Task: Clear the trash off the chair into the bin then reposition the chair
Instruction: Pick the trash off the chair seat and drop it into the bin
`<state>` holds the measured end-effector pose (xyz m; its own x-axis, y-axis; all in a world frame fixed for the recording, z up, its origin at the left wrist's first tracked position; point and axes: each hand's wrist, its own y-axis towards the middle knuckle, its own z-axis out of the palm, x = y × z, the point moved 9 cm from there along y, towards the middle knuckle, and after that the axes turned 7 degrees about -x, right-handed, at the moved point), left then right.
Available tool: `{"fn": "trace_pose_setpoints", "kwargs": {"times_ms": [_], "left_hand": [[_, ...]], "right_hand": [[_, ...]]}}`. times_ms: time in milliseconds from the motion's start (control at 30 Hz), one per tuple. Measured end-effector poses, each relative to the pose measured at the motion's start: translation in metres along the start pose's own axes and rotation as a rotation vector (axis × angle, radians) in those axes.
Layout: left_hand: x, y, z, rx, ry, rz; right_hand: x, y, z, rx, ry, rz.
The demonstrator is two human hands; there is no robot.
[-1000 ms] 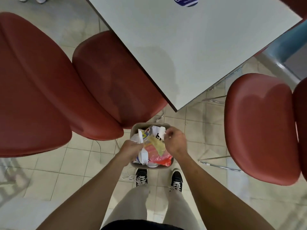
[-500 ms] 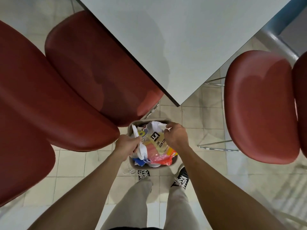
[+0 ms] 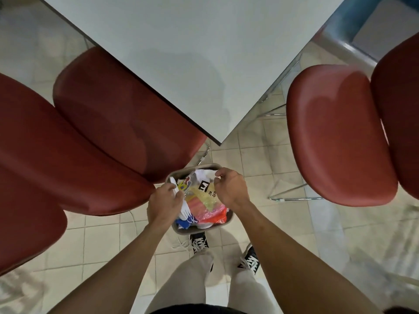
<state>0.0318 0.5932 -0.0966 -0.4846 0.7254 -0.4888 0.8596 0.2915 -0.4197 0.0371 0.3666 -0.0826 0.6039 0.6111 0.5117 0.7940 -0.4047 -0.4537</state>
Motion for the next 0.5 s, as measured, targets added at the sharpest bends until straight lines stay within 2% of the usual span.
{"fn": "trace_pose_setpoints", "kwargs": {"times_ms": [333, 500], "left_hand": [[-0.116, -0.074, 0.021, 0.007, -0.109, 0.371], [-0.159, -0.117, 0.051, 0.112, -0.098, 0.402]], "right_hand": [[-0.068, -0.034, -0.091, -0.107, 0.12, 0.027], [-0.113, -0.056, -0.153, -0.169, 0.149, 0.006]]}}
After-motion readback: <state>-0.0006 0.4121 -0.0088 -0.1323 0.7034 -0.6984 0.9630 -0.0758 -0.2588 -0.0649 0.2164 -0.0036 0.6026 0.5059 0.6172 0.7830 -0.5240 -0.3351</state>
